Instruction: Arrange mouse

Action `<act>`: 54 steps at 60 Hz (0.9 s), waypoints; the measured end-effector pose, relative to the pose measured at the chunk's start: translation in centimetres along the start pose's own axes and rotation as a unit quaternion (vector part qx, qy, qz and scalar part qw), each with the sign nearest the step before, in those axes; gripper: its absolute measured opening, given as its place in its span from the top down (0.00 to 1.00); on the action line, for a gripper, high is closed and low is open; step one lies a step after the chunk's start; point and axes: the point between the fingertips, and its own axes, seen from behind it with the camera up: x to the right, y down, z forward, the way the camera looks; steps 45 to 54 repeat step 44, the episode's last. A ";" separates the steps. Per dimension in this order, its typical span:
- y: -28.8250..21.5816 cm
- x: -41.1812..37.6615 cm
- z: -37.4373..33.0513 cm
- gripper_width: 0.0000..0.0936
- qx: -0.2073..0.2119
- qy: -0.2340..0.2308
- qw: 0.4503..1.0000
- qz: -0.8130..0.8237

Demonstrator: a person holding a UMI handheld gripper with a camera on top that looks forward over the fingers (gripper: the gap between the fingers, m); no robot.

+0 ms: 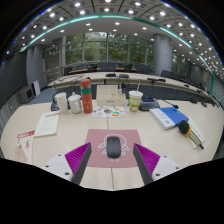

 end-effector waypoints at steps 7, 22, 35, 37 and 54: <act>0.5 -0.7 -8.5 0.08 0.019 0.021 1.000 -0.011; 4.0 -2.9 -22.1 0.08 0.024 0.033 0.999 -0.011; 5.4 -3.5 -27.2 0.09 0.037 0.040 0.998 -0.020; 5.6 -3.6 -27.5 0.08 0.038 0.041 0.998 -0.022; 5.7 -4.0 -28.4 0.09 0.038 0.036 0.998 -0.019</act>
